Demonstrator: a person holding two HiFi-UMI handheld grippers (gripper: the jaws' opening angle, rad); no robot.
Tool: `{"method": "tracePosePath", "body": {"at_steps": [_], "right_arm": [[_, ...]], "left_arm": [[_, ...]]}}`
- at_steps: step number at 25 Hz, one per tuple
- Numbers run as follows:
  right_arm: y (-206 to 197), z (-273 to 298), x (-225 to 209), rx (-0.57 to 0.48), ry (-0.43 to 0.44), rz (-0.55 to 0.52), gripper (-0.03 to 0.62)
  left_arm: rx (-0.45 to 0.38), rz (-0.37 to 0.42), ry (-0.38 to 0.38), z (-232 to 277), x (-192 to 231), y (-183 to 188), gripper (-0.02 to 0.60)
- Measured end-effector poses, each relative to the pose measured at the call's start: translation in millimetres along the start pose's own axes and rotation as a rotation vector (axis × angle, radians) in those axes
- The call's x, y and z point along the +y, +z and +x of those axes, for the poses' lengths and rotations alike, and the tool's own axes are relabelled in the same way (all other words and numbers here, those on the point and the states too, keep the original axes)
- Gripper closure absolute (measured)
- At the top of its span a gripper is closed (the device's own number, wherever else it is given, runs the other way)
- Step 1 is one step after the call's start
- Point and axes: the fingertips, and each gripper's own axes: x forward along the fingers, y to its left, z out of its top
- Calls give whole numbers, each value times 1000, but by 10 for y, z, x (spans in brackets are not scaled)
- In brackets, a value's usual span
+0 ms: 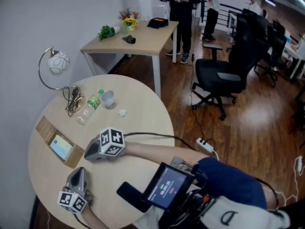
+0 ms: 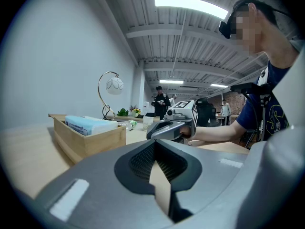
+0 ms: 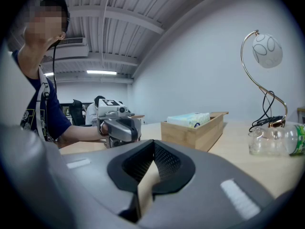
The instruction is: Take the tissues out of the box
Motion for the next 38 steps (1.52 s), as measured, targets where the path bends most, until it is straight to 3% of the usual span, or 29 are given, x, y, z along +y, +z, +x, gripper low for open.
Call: {"method": "tracePosePath", "body": {"at_steps": [38], "right_arm": [[3,-20,17,5,-2,1,592]], "left_arm": [[-3,0,-8,13,-23,10,577]]}}
